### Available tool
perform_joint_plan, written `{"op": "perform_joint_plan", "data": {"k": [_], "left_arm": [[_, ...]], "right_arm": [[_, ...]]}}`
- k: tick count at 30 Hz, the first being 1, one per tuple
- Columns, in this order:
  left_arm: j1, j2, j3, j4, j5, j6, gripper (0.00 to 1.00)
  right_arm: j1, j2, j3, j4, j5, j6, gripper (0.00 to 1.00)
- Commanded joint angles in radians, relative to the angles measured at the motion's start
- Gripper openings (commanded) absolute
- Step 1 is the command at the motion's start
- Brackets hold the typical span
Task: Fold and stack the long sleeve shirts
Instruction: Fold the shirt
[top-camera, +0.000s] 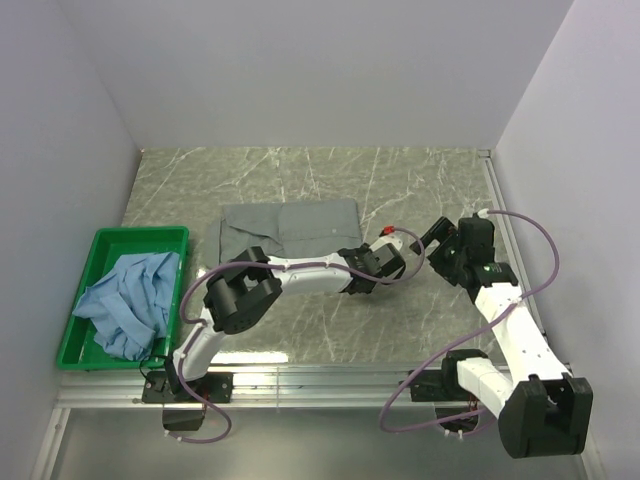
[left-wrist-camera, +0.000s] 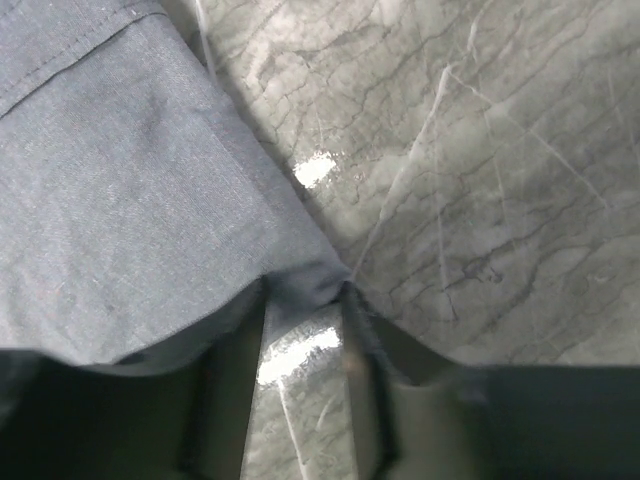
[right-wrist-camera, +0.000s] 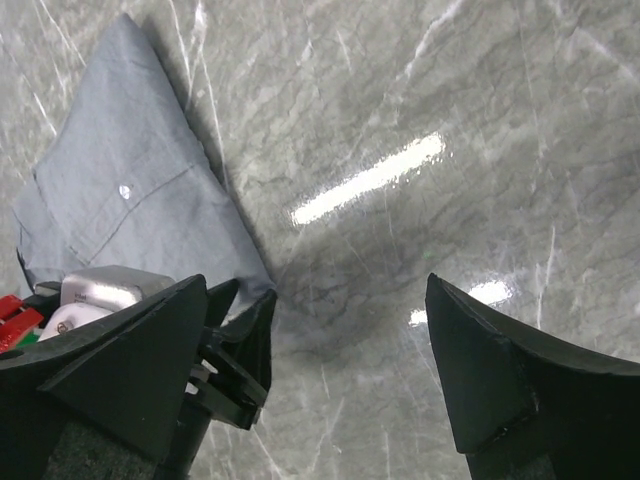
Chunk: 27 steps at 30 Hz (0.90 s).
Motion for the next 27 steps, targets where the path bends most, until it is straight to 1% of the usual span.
{"op": "perform_joint_plan", "data": {"k": [1, 2, 3, 5, 6, 8, 12, 15, 16, 18, 19, 21, 22, 24, 27], "left_arm": [[-0.006, 0.014, 0.018, -0.012, -0.012, 0.012, 0.38], [-0.004, 0.005, 0.012, -0.007, -0.013, 0.012, 0.34], [-0.004, -0.001, 0.009, -0.004, -0.018, 0.009, 0.26], [-0.003, -0.007, 0.0, -0.003, -0.022, 0.006, 0.17], [-0.001, -0.018, -0.003, -0.001, -0.024, -0.002, 0.1], [0.013, -0.035, -0.012, -0.001, -0.013, -0.012, 0.01], [0.046, -0.083, -0.04, 0.007, 0.042, -0.058, 0.01], [0.071, -0.136, -0.08, 0.024, 0.105, -0.083, 0.01], [0.076, -0.152, -0.098, 0.034, 0.12, -0.089, 0.0], [0.089, -0.185, -0.115, 0.042, 0.168, -0.107, 0.01], [0.095, -0.195, -0.13, 0.047, 0.181, -0.114, 0.01], [0.108, -0.222, -0.143, 0.051, 0.221, -0.132, 0.01], [0.111, -0.231, -0.152, 0.053, 0.232, -0.137, 0.01], [0.115, -0.25, -0.163, 0.057, 0.257, -0.15, 0.01], [0.115, -0.267, -0.17, 0.059, 0.274, -0.173, 0.01]], "right_arm": [[-0.011, 0.014, -0.02, 0.063, -0.023, 0.012, 0.96], [-0.011, 0.02, -0.022, 0.067, -0.032, 0.017, 0.96], [-0.012, 0.026, -0.026, 0.073, -0.048, 0.02, 0.96], [-0.012, 0.046, -0.031, 0.098, -0.063, 0.032, 0.96], [-0.014, 0.052, -0.035, 0.11, -0.083, 0.04, 0.96], [-0.015, 0.075, -0.043, 0.153, -0.106, 0.053, 0.96], [-0.015, 0.135, -0.077, 0.289, -0.204, 0.075, 0.96], [-0.015, 0.219, -0.101, 0.372, -0.282, 0.11, 0.97], [-0.017, 0.272, -0.104, 0.43, -0.316, 0.13, 0.97], [-0.006, 0.326, -0.103, 0.487, -0.396, 0.152, 0.98], [0.0, 0.38, -0.1, 0.533, -0.41, 0.17, 0.99], [0.021, 0.431, -0.089, 0.573, -0.419, 0.185, 0.99], [0.028, 0.48, -0.086, 0.617, -0.427, 0.204, 1.0], [0.058, 0.527, -0.068, 0.685, -0.453, 0.236, 1.0], [0.093, 0.624, -0.023, 0.725, -0.457, 0.253, 0.99]]}}
